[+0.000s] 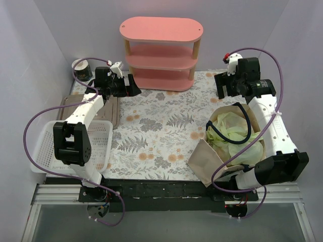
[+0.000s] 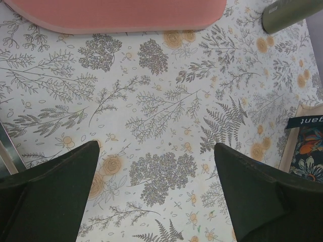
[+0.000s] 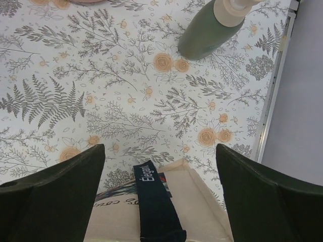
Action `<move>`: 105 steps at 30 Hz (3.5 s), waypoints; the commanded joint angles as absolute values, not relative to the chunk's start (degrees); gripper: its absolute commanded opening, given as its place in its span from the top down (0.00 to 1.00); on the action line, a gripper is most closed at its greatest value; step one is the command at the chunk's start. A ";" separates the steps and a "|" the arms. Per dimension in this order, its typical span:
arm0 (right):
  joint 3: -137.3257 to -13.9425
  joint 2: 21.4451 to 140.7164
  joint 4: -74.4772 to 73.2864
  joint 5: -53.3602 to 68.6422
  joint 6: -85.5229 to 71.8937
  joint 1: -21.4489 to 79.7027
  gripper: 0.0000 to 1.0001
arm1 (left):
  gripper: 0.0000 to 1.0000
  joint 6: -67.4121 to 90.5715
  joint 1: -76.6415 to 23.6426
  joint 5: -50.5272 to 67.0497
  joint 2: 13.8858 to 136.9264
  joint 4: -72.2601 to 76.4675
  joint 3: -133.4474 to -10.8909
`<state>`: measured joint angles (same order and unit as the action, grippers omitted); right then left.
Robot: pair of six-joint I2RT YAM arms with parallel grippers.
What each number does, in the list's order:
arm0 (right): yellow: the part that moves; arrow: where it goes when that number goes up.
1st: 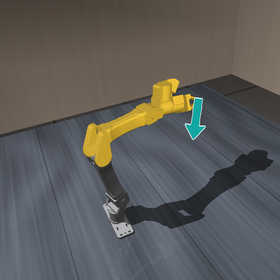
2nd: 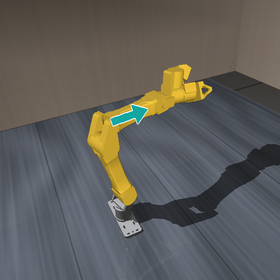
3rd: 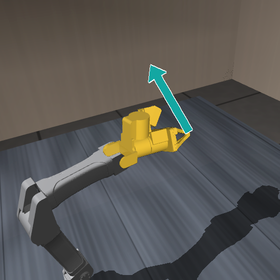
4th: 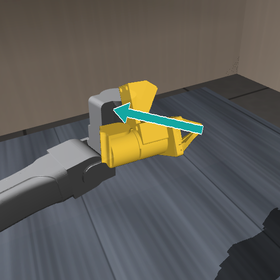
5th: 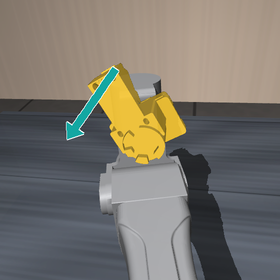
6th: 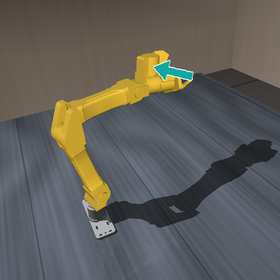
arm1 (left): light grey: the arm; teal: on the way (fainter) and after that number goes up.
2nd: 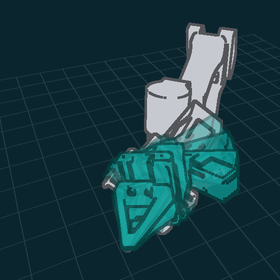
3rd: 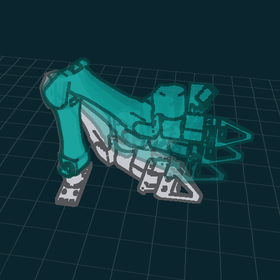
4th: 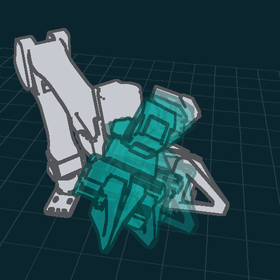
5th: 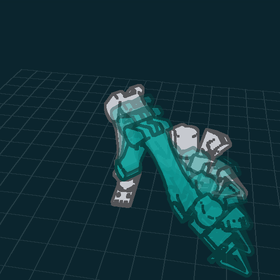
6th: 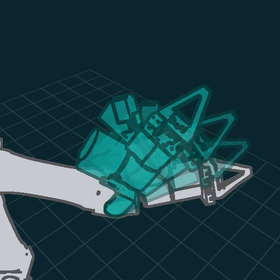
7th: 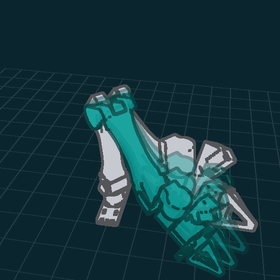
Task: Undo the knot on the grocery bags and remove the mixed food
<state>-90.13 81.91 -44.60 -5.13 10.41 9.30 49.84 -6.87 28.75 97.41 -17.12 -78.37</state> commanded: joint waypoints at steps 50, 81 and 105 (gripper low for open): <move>-94.57 78.31 -74.97 25.22 32.43 -11.16 0.25 | 0.02 49.31 -11.95 42.63 100.90 -14.41 -80.25; -83.84 72.77 -72.50 27.13 33.75 -11.34 0.34 | 0.02 47.20 -13.80 38.67 98.00 -17.05 -78.31; -119.77 96.85 -60.45 69.97 7.54 -20.20 0.04 | 0.02 44.74 -14.06 36.21 96.51 -17.40 -75.41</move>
<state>-111.74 96.95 -59.05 67.85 6.24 -15.11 46.26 -13.74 37.21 101.73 -17.52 -76.90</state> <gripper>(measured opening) 0.961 0.981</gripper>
